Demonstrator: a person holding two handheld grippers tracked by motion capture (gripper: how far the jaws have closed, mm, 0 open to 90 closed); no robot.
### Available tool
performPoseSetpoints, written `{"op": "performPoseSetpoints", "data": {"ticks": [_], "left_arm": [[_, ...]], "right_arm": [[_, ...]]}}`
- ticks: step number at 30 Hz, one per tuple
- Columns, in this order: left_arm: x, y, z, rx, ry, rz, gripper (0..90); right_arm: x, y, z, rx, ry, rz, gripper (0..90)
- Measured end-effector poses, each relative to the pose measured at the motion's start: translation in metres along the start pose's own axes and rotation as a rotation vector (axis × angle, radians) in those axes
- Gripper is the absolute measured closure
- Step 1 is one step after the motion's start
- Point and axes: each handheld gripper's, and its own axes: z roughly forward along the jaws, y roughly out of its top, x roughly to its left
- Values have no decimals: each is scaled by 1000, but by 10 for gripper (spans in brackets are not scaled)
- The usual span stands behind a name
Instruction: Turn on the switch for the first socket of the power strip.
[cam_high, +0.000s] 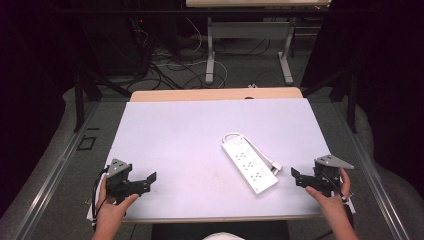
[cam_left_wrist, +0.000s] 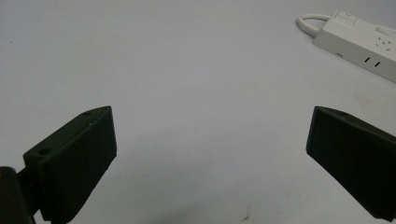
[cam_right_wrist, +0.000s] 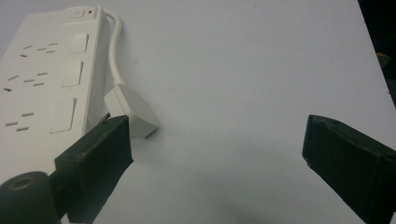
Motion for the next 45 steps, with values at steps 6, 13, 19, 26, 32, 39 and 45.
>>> {"op": "performPoseSetpoints", "data": {"ticks": [6, 13, 19, 26, 32, 39, 45], "left_arm": [[0, -1, 0, -6, 1, -7, 17], [-2, -2, 0, 2, -5, 0, 18], [-2, -2, 0, 6, -7, -1, 23], [-2, -3, 0, 6, -5, -1, 30], [-2, -3, 0, 7, -6, -1, 37], [-2, -3, 0, 11, 2, 0, 48], [-1, -3, 0, 13, 5, -6, 55]], "right_arm": [[1, 1, 1, 2, 5, -8, 118], [1, 3, 0, 8, 11, -23, 159], [1, 4, 4, 35, 40, -27, 235], [4, 4, 7, 75, 77, -39, 294], [6, 6, 9, 89, 92, -56, 302], [9, 13, 11, 108, 112, -82, 304], [10, 17, 14, 174, 122, -81, 310]]}}
